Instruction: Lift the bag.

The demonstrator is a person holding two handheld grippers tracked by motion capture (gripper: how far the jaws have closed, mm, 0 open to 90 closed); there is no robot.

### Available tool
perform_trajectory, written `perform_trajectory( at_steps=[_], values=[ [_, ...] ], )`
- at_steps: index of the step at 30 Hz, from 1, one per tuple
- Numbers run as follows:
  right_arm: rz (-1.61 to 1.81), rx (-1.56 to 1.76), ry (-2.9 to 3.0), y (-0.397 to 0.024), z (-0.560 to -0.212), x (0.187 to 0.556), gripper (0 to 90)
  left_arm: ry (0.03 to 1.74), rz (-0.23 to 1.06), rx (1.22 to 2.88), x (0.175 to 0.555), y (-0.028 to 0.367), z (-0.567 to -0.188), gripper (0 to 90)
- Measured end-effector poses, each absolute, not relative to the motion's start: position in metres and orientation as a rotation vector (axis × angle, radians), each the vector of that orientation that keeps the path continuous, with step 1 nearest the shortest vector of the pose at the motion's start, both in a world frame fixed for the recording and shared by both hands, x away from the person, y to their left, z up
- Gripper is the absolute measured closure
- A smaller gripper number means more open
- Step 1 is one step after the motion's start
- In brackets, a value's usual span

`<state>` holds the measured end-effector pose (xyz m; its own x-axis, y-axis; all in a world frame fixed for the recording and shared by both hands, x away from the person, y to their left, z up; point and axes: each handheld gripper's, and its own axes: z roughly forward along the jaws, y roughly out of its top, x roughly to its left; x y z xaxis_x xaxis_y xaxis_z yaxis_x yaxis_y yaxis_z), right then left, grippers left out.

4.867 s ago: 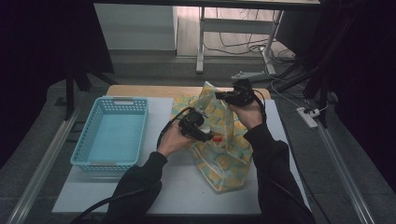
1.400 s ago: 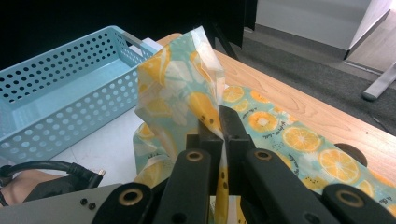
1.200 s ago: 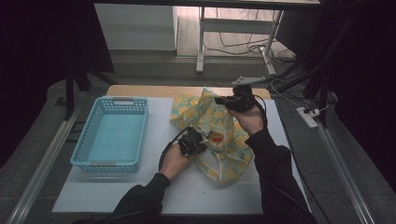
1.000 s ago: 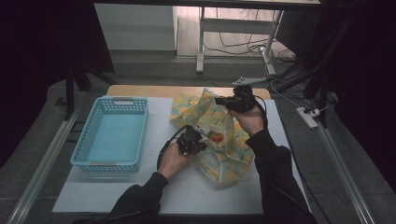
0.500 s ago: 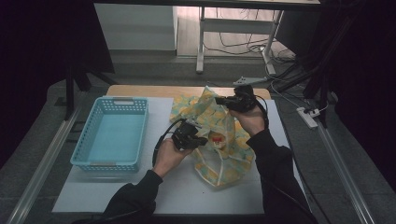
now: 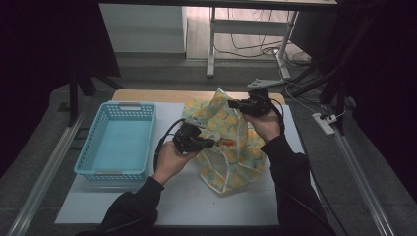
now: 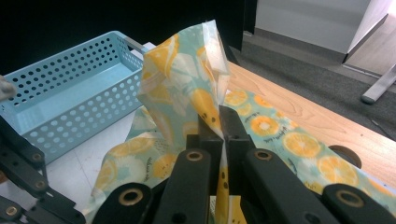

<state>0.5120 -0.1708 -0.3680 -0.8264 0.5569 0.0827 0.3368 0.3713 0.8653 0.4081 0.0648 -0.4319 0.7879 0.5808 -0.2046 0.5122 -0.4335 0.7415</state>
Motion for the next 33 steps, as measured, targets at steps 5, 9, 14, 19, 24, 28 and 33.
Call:
perform_trajectory(
  at_steps=[5, 9, 14, 19, 24, 28, 33],
  values=[
    [1.446, 0.792, 2.399, -0.171, -0.364, 0.51, 89.9, 0.796, 0.098, 2.068, 0.406, 0.075, -0.417, 89.9],
    [1.449, 0.791, 2.396, -0.172, -0.361, 0.51, 89.9, 0.798, 0.094, 2.051, 0.407, 0.081, -0.41, 89.9],
    [1.447, 0.789, 2.397, -0.171, -0.361, 0.51, 89.9, 0.799, 0.104, 2.112, 0.404, 0.076, -0.425, 89.4],
    [1.445, 0.792, 2.397, -0.173, -0.362, 0.51, 89.9, 0.742, 0.051, 2.142, 0.394, 0.07, -0.44, 64.7],
    [1.445, 0.8, 2.394, -0.173, -0.363, 0.511, 89.9, 0.623, 0.049, 2.278, 0.382, 0.044, -0.455, 39.2],
    [1.447, 0.792, 2.397, -0.171, -0.362, 0.51, 89.9, 0.572, 0.16, 2.397, 0.377, 0.023, -0.473, 34.0],
    [1.446, 0.789, 2.399, -0.171, -0.362, 0.51, 89.9, 0.597, 0.196, 2.471, 0.385, 0.017, -0.489, 45.6]
  ],
)
